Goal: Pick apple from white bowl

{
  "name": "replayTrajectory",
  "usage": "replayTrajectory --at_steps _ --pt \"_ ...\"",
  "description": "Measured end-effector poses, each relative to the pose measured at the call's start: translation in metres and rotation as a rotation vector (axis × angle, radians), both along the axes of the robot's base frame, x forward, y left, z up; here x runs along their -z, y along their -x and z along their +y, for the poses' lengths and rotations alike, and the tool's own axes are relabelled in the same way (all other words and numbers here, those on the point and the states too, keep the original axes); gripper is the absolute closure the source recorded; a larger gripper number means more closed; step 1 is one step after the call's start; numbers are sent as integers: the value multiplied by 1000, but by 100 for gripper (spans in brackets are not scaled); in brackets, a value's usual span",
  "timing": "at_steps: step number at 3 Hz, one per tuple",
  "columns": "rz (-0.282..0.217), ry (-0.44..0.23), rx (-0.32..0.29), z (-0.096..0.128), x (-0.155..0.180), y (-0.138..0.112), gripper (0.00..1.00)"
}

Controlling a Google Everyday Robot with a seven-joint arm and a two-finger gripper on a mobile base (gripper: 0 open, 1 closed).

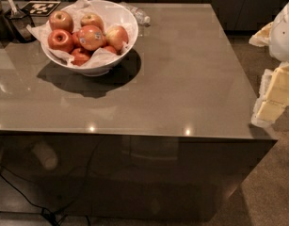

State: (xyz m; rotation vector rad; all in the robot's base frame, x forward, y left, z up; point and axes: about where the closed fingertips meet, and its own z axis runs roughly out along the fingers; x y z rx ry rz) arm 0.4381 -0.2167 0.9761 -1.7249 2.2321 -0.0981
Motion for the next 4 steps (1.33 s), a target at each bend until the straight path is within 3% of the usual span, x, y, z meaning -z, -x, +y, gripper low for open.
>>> replayTrajectory --at_steps 1,2,3,4 --pt "-4 0 0 1 -2 -1 0" --pt "5 21 -15 12 -11 -19 0" --pt "-34 42 -79 46 -38 -51 0" --pt "-54 30 -85 53 -40 -58 0"
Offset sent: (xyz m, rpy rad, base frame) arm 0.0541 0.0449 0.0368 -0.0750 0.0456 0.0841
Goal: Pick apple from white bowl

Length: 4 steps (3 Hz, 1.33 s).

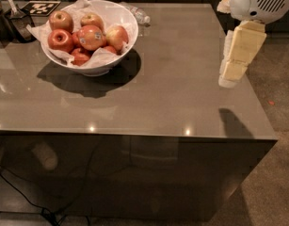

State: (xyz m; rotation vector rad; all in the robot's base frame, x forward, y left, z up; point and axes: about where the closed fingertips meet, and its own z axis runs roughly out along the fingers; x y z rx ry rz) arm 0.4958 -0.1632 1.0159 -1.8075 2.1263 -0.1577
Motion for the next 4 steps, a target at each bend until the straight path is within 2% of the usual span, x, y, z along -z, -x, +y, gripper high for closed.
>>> replayTrajectory --at_steps 2,3,4 --pt "-138 3 -155 89 -53 -40 0" --pt "-153 -3 -160 92 -57 -42 0" --pt "-150 -21 -225 120 -57 -70 0"
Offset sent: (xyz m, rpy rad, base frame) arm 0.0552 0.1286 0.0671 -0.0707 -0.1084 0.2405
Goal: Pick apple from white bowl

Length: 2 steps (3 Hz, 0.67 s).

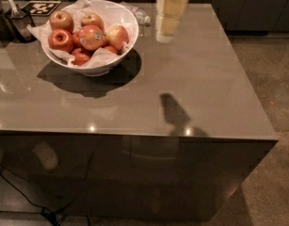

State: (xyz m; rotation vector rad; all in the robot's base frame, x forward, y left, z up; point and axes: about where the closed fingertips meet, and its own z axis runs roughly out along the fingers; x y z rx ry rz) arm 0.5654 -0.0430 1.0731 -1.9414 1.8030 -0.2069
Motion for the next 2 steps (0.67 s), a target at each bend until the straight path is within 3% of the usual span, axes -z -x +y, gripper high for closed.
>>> replayTrajectory --at_steps 1,2 --pt "2 1 -95 43 -2 -39 0" --pt "-45 -37 -104 54 -17 -47 0"
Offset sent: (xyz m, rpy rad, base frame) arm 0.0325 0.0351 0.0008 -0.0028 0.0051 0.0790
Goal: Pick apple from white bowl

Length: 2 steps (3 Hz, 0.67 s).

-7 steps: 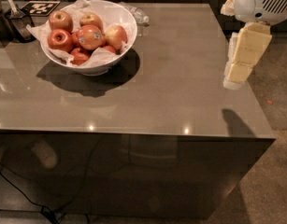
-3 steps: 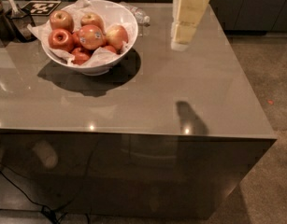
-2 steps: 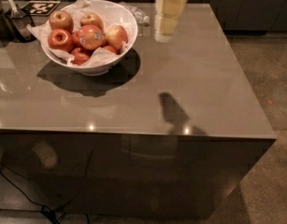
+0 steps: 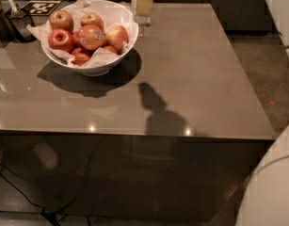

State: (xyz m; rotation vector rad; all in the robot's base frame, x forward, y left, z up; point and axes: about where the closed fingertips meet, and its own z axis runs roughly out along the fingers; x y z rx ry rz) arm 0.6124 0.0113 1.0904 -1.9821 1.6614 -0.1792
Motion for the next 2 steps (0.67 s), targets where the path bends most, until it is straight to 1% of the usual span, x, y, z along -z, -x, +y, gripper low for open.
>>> replayTrajectory --at_steps 1,2 --pt "-20 -15 -4 5 -3 -5 0" --pt "-14 -43 -39 18 9 -20 0"
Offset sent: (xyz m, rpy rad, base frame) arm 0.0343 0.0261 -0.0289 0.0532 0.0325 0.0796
